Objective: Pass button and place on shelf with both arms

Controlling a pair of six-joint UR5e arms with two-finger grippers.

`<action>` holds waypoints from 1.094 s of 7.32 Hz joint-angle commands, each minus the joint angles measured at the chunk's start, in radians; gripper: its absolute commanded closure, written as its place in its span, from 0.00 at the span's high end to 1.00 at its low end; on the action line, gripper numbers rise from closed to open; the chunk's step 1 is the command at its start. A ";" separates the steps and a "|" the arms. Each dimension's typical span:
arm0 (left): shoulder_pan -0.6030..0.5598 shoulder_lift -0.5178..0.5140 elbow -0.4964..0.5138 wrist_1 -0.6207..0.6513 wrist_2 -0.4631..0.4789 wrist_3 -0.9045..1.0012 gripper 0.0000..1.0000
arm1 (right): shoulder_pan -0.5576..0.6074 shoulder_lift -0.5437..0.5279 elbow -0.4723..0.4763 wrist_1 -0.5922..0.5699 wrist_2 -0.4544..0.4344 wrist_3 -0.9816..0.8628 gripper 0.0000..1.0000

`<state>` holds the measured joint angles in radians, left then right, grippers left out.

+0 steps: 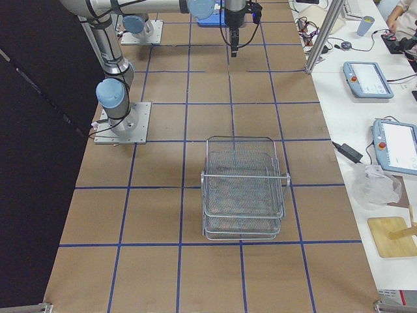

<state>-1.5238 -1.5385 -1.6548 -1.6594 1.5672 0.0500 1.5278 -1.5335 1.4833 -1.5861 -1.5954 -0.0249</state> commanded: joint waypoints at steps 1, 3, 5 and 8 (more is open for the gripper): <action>0.001 -0.005 -0.005 0.000 -0.001 0.001 1.00 | 0.000 0.000 0.002 0.000 0.000 -0.001 1.00; 0.002 -0.002 -0.005 0.003 0.001 -0.011 1.00 | 0.000 0.000 0.000 0.000 0.000 0.000 1.00; 0.040 -0.015 -0.011 0.058 -0.007 -0.013 1.00 | 0.000 0.001 0.000 0.000 0.000 0.000 1.00; 0.227 -0.028 -0.011 0.133 -0.012 -0.083 1.00 | 0.000 0.003 0.000 0.000 0.002 -0.001 1.00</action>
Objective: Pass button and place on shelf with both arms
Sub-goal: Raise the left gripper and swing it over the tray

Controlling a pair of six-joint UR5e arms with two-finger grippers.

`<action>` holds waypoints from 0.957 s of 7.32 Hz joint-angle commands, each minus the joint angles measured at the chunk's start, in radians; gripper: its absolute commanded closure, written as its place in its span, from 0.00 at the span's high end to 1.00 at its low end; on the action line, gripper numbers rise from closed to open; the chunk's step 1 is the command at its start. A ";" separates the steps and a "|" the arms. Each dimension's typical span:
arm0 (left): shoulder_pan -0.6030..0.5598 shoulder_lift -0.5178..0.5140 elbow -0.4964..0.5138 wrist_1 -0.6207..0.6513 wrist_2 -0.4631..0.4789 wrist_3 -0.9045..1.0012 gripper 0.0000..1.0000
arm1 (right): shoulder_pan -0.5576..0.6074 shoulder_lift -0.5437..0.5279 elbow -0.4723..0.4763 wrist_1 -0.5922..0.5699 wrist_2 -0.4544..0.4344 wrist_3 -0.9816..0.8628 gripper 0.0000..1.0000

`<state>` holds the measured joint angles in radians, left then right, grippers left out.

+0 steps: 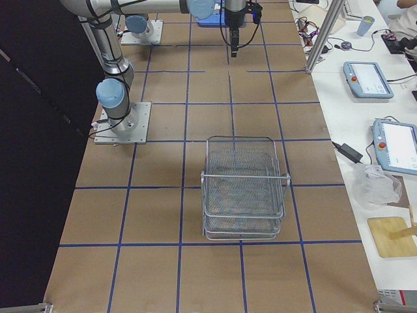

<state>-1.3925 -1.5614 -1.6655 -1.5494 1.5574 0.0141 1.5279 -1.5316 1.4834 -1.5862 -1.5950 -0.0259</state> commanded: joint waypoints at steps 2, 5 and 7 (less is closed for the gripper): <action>0.257 -0.049 -0.003 0.092 -0.003 -0.116 1.00 | 0.000 0.001 0.001 0.000 0.000 0.000 1.00; 0.392 -0.155 -0.003 0.143 -0.034 -0.522 1.00 | 0.000 -0.001 0.001 0.000 0.001 0.000 1.00; 0.441 -0.256 0.006 0.159 -0.144 -0.584 1.00 | 0.000 0.001 0.001 0.000 0.001 0.000 1.00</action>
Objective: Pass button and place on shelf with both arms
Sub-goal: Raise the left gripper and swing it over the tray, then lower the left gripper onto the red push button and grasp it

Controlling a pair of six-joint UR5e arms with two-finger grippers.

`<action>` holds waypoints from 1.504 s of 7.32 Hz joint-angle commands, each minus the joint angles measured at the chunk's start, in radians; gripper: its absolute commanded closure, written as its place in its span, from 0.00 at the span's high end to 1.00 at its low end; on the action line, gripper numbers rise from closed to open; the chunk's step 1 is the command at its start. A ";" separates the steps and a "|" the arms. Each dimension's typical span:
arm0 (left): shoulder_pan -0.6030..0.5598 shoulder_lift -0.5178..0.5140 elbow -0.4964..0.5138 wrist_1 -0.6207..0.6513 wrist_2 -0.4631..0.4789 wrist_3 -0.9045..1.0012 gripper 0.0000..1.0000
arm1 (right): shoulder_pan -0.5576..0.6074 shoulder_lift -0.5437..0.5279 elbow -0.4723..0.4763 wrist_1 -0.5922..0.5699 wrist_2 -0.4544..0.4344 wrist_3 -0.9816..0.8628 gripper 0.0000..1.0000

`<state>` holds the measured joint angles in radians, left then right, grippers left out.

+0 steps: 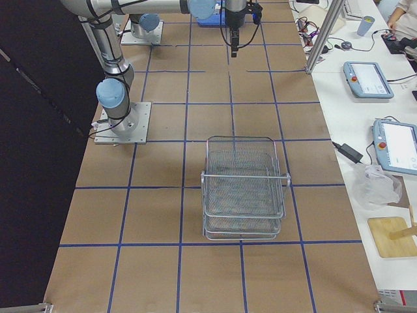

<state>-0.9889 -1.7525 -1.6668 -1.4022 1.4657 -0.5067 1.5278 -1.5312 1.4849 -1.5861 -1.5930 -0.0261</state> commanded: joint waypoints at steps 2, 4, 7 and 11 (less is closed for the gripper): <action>0.081 -0.164 0.022 0.061 -0.142 -0.137 1.00 | 0.000 0.003 0.000 0.000 0.004 0.000 1.00; 0.081 -0.226 0.018 0.149 -0.145 -0.239 1.00 | 0.000 0.003 0.000 0.000 0.004 0.000 1.00; 0.084 -0.303 0.004 0.150 -0.234 -0.228 1.00 | 0.002 -0.003 0.011 -0.002 0.007 0.002 1.00; 0.133 -0.361 0.019 0.146 -0.356 -0.225 1.00 | 0.002 -0.003 0.028 -0.003 0.005 -0.005 1.00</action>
<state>-0.8638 -2.0983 -1.6474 -1.2535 1.1502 -0.7303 1.5293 -1.5339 1.5116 -1.5891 -1.5855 -0.0276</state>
